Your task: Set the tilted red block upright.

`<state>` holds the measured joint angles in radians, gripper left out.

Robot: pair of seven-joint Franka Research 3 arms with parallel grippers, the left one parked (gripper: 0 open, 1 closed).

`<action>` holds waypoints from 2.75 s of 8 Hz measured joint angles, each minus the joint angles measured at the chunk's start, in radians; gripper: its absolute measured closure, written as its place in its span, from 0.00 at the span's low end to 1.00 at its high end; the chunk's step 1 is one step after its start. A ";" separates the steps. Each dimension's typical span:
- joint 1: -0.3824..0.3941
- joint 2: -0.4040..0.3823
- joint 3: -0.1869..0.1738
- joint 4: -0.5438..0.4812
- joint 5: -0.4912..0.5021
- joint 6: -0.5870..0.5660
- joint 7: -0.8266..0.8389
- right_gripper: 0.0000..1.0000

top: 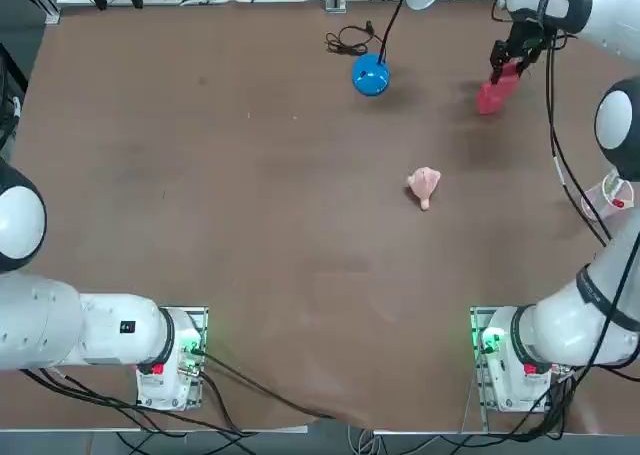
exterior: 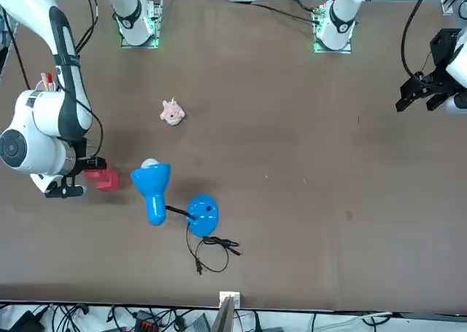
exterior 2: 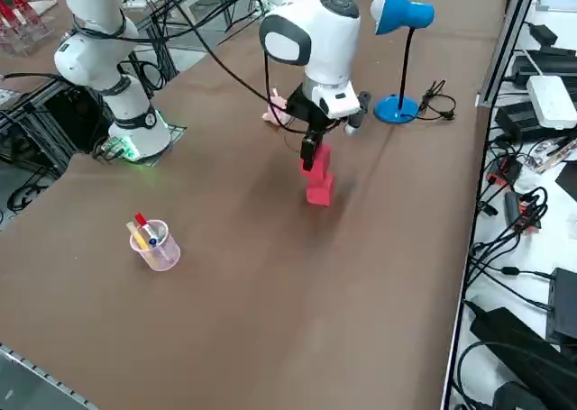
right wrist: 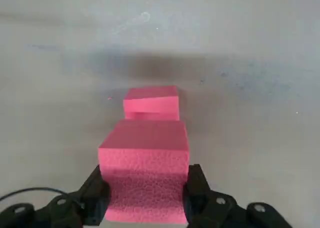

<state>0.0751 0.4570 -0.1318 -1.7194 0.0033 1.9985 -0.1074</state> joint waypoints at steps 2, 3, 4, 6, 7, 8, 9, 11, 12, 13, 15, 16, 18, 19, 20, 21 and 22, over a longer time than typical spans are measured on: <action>-0.019 0.013 0.000 -0.001 0.020 0.027 -0.056 0.25; -0.023 0.020 0.000 -0.001 0.052 0.032 -0.085 0.25; -0.024 0.025 0.000 -0.001 0.077 0.033 -0.128 0.25; -0.024 0.031 0.001 -0.002 0.088 0.039 -0.176 0.25; -0.024 0.033 0.002 -0.002 0.088 0.045 -0.180 0.25; -0.024 0.035 0.002 -0.002 0.088 0.049 -0.180 0.25; -0.023 0.038 0.002 -0.002 0.088 0.056 -0.180 0.25; -0.021 0.044 0.004 -0.002 0.088 0.075 -0.180 0.25; -0.021 0.046 0.004 -0.002 0.088 0.078 -0.180 0.25; -0.022 0.047 0.004 -0.002 0.088 0.082 -0.180 0.25; -0.023 0.047 0.003 -0.002 0.088 0.091 -0.180 0.28; -0.023 0.049 0.003 -0.003 0.088 0.091 -0.180 0.28; -0.024 0.052 0.002 -0.009 0.088 0.093 -0.180 0.29; -0.024 0.053 0.002 -0.012 0.088 0.093 -0.180 0.29; -0.024 0.055 0.001 -0.012 0.088 0.093 -0.173 0.29; -0.024 0.055 0.001 -0.012 0.088 0.094 -0.161 0.29; -0.022 0.055 0.001 -0.012 0.088 0.094 -0.140 0.29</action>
<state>0.0528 0.5124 -0.1307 -1.7314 0.0910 2.0929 -0.2475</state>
